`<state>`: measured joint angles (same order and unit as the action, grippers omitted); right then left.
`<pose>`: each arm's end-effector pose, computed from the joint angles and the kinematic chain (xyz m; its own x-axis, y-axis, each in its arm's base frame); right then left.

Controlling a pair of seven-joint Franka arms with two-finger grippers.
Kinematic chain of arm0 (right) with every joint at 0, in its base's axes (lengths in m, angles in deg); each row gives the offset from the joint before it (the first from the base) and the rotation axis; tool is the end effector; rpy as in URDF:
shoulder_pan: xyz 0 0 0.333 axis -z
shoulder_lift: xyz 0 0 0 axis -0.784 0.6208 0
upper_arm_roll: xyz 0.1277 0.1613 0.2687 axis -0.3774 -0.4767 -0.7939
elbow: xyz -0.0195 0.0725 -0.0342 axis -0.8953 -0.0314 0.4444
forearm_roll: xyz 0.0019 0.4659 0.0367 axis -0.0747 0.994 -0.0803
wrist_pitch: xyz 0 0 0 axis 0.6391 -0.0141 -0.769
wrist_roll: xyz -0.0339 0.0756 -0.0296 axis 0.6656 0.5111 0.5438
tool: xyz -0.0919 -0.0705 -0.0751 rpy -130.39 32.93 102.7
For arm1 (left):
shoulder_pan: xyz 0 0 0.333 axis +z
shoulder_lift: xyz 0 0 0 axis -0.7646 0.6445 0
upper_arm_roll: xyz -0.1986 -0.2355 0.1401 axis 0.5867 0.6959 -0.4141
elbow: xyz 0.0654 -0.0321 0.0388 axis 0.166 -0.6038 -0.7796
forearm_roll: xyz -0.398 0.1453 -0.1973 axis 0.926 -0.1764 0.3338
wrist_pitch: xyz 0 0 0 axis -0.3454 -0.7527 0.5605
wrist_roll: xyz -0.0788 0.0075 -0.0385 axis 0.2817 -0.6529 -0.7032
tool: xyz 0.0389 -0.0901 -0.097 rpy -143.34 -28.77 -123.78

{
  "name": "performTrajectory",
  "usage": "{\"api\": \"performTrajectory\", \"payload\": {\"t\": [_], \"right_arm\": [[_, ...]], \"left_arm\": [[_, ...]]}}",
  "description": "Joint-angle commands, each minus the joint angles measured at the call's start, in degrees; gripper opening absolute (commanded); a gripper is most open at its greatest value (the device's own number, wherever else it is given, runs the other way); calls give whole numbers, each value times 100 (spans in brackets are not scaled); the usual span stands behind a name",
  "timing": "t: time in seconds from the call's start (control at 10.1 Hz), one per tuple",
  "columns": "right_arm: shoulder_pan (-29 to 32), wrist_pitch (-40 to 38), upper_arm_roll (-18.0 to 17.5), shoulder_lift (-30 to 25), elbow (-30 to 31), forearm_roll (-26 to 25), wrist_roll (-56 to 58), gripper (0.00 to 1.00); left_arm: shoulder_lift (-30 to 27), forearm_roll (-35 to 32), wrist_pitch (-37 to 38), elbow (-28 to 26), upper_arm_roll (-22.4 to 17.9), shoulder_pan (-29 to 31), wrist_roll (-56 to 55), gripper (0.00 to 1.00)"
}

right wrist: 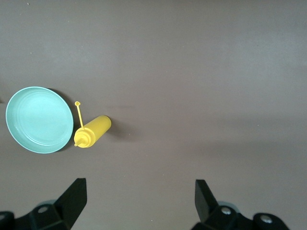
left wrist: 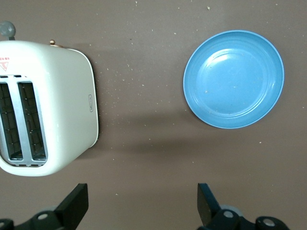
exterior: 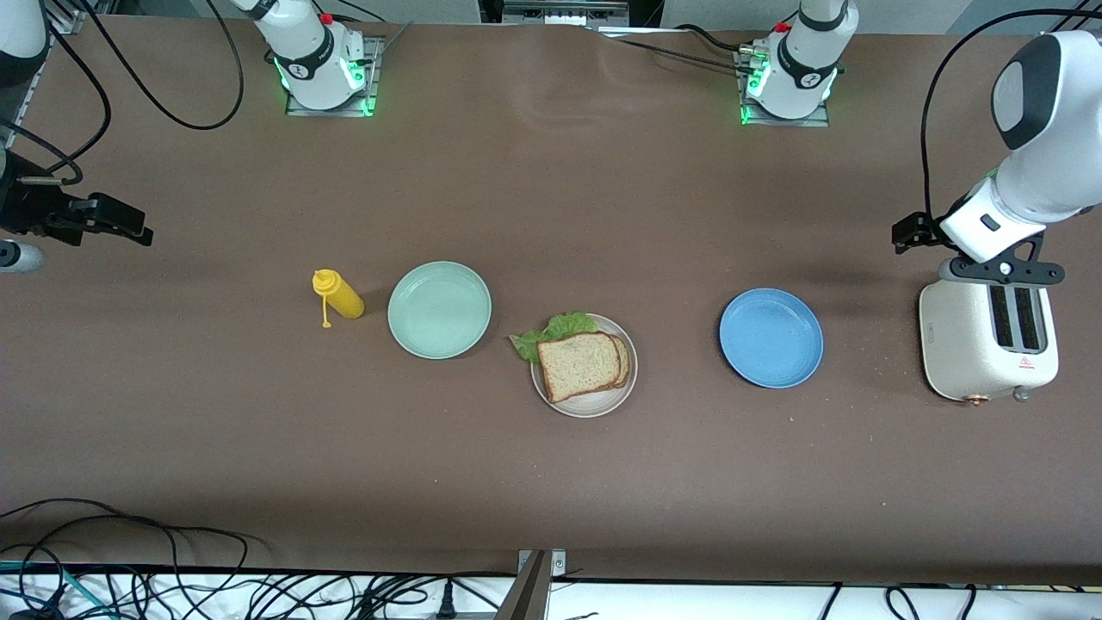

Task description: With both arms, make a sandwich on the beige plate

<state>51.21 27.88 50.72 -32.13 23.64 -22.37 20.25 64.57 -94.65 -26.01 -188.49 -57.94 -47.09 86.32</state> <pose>0.6594 -0.0332 0.5498 0.9986 0.0008 -0.0528 -0.0005 -0.9997 -0.0255 0.6034 0.0315 0.4160 0.9874 -0.1054 -0.1176 -0.1173 -0.9881 -0.0992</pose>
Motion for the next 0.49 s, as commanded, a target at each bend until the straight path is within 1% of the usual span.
{"api": "performTrajectory", "payload": {"t": [0.0,0.2,0.3,0.4], "right_arm": [[16,-39,3,-13,-49,109,21,100],[24,-48,3,-13,-49,109,21,100],[24,-48,3,-13,-49,109,21,100],[24,-48,3,-13,-49,109,21,100]], "left_arm": [[-534,-142,-65,-148,24,-23,-13,100],[-527,-64,188,106,51,-76,-30,100],[-536,137,459,368,60,-76,-30,100],[-501,270,836,770,60,-76,-21,100]]}}
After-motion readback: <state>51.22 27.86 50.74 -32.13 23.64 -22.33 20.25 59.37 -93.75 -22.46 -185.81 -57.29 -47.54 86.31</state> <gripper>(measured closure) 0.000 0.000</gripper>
